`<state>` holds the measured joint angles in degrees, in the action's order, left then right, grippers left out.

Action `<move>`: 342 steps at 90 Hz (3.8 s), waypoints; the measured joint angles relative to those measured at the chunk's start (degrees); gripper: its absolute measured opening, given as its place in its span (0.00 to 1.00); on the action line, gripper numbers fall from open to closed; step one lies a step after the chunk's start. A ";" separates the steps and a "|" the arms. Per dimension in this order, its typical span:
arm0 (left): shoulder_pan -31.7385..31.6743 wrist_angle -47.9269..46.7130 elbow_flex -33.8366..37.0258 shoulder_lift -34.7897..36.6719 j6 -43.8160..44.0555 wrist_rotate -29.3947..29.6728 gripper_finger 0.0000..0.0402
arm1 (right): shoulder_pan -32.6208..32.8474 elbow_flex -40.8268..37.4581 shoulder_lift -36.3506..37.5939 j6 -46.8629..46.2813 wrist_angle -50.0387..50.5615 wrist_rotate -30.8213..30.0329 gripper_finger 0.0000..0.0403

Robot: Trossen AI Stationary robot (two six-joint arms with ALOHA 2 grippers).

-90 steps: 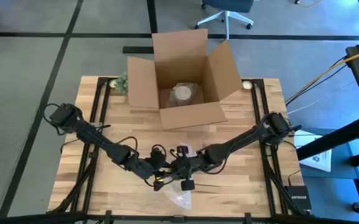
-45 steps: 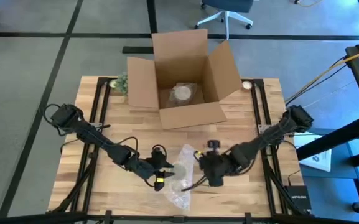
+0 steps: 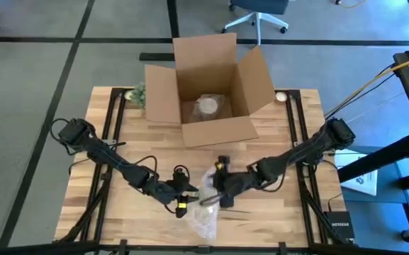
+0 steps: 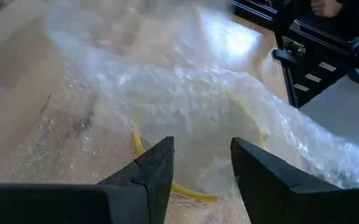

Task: Wrap mug
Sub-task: Wrap the orange mug with transparent bubble wrap

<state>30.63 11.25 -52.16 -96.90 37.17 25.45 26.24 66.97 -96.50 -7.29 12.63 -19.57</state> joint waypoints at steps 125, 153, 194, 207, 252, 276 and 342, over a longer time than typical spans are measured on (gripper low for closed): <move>-1.36 2.74 -0.16 -3.33 2.57 0.35 0.36 | -1.74 29.92 -24.18 -4.72 27.94 13.12 0.25; -1.15 1.88 -0.10 -3.10 1.38 1.41 0.36 | 0.93 44.32 -23.28 -4.53 42.21 11.25 0.25; -0.92 2.19 -0.04 -3.13 1.31 0.91 0.36 | 3.47 24.22 -8.98 -19.47 53.49 -9.66 0.25; -0.90 2.23 -0.02 -3.13 1.33 0.83 0.36 | -1.20 3.78 -3.45 -19.44 36.59 -10.94 0.25; -0.90 4.35 0.04 -3.19 0.26 0.61 0.36 | -8.07 -9.82 -0.58 -5.74 -14.97 11.72 0.25; -1.03 4.47 0.04 -3.19 0.42 0.65 0.36 | -1.71 -1.14 -0.10 -2.86 -4.70 10.33 0.25; 0.20 4.34 0.31 1.95 2.02 -0.53 0.36 | -0.56 17.17 -19.04 -10.78 15.80 9.38 0.25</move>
<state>30.83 15.58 -51.86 -94.95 39.19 24.93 25.68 84.14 -115.54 -18.08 28.43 -10.19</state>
